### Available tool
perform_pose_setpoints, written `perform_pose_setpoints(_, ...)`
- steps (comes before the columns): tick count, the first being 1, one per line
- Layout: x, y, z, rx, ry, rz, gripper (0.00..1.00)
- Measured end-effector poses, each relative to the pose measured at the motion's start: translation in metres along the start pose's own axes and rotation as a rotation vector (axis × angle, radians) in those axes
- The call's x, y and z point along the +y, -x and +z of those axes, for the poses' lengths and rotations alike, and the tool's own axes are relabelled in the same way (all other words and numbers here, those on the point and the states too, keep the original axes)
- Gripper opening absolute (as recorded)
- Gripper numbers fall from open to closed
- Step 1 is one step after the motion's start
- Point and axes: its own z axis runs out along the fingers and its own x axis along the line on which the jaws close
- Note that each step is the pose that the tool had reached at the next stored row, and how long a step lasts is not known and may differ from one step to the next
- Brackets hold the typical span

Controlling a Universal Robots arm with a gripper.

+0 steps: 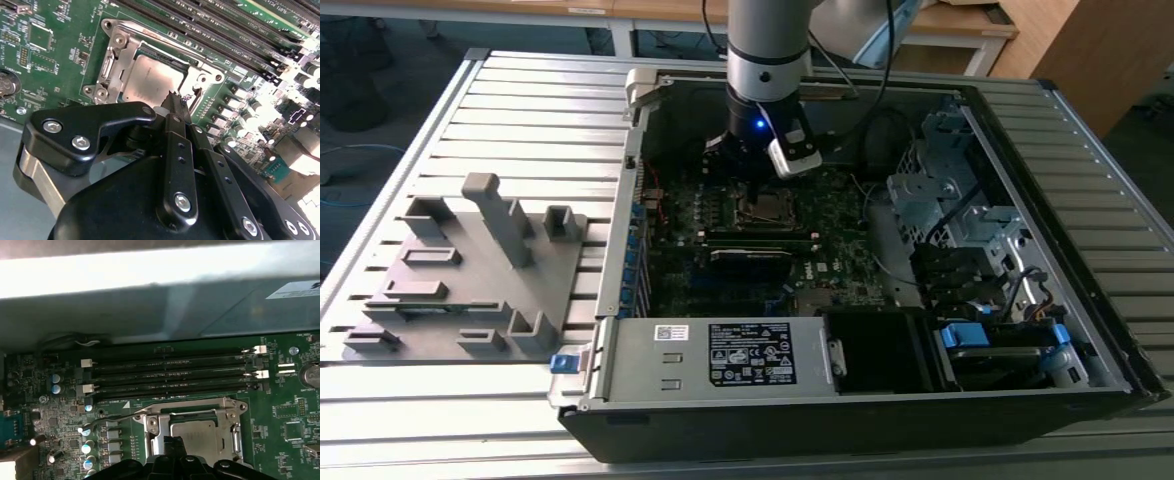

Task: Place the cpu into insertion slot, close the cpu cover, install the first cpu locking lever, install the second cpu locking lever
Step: 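Close the cpu cover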

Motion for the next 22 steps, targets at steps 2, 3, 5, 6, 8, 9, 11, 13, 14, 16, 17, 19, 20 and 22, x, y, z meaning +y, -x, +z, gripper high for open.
perform_pose_setpoints(2, -0.0004, -0.0019, 0.0009, 0.0000, 0.0001, 0.000, 0.10)
perform_pose_setpoints(3, -0.0006, -0.0029, 0.0014, -0.0001, 0.0001, 0.000, 0.10)
perform_pose_setpoints(5, -0.0010, -0.0045, 0.0026, 0.0000, 0.0001, 0.000, 0.10)
perform_pose_setpoints(6, -0.0012, -0.0052, 0.0032, 0.0000, 0.0001, 0.000, 0.10)
perform_pose_setpoints(8, -0.0016, -0.0063, 0.0046, -0.0001, 0.0001, 0.000, 0.10)
perform_pose_setpoints(9, -0.0017, -0.0066, 0.0050, 0.0000, 0.0001, 0.000, 0.10)
perform_pose_setpoints(11, -0.0017, -0.0067, 0.0052, 0.0001, -0.0001, 0.000, 0.10)
perform_pose_setpoints(13, -0.0017, -0.0067, 0.0052, 0.0001, 0.0002, 0.000, 0.10)
perform_pose_setpoints(14, -0.0017, -0.0067, 0.0055, -0.0001, 0.0005, 0.000, 0.10)
perform_pose_setpoints(16, -0.0017, -0.0071, 0.0068, -0.0001, 0.0006, 0.000, 0.10)
perform_pose_setpoints(17, -0.0018, -0.0073, 0.0074, 0.0000, 0.0003, 0.000, 0.10)
perform_pose_setpoints(19, -0.0018, -0.0077, 0.0087, 0.0000, 0.0005, 0.000, 0.10)
perform_pose_setpoints(20, -0.0019, -0.0079, 0.0091, 0.0000, 0.0004, 0.000, 0.10)
perform_pose_setpoints(22, -0.0020, -0.0081, 0.0102, 0.0003, -0.0001, 0.000, 0.10)
